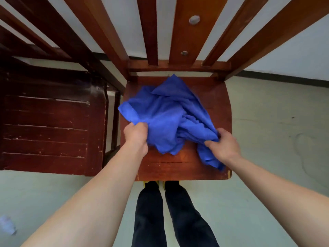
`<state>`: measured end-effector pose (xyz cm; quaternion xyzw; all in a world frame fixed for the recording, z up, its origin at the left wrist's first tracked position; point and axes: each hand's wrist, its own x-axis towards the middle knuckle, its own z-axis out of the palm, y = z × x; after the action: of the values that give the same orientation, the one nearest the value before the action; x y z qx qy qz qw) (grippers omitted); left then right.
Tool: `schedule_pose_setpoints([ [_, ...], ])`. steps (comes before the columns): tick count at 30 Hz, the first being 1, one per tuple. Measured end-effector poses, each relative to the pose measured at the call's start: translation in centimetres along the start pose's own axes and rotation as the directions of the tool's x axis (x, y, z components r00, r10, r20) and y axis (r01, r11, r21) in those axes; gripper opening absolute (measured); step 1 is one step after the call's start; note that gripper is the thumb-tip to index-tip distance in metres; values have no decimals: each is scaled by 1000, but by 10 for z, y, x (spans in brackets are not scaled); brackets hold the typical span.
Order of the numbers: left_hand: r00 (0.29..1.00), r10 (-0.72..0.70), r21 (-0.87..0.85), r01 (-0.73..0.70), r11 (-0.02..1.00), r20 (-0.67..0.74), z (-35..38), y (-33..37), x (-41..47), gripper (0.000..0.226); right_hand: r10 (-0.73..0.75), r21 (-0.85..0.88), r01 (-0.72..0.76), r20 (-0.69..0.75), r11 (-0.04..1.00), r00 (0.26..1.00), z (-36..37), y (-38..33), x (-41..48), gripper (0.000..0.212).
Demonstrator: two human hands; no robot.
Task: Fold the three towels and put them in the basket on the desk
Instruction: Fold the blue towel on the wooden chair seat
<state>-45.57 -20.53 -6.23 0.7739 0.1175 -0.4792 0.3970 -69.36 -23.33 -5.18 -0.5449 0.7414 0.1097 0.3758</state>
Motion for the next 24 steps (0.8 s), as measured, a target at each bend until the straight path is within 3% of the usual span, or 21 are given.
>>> schedule_pose_setpoints([
  [2,1000,9,68,-8,998,-12,-18,-2,-5,29,55,-52,-55,0,997,998,-17,15,4,27],
  [4,998,-40,288,23,957,54,-37,-10,-10,27,113,-119,-103,81,988,990,-26,26,8,27],
  [6,983,-150,505,79,859,102,-51,-15,-13,20,91,-168,-76,83,983,992,-31,25,13,30],
  [7,983,-164,532,96,841,82,-55,-13,-10,21,40,-167,-35,23,985,999,-32,18,18,35],
  [10,1000,-3,397,2,918,1,-55,-1,16,53,-166,-79,154,-188,985,968,-31,-18,35,42],
  [13,975,216,482,-165,861,-53,-40,11,42,76,-239,-97,226,-151,969,959,-22,-59,55,53],
  [15,947,321,595,-259,761,2,-26,14,50,60,-152,-136,148,-15,980,988,-12,-74,68,61],
  [18,937,338,729,-294,618,92,-13,12,49,28,-122,-111,128,56,986,991,1,-81,70,31],
  [20,952,296,674,-265,690,71,-18,1,44,16,-188,-89,186,-15,979,982,2,-79,59,17],
  [22,968,251,475,-231,849,22,-33,-10,31,5,-276,-91,265,-142,960,951,-6,-79,44,20],
  [24,979,201,283,-186,941,-27,-57,-13,12,12,-336,-31,337,-223,941,915,-18,-86,27,21],
])
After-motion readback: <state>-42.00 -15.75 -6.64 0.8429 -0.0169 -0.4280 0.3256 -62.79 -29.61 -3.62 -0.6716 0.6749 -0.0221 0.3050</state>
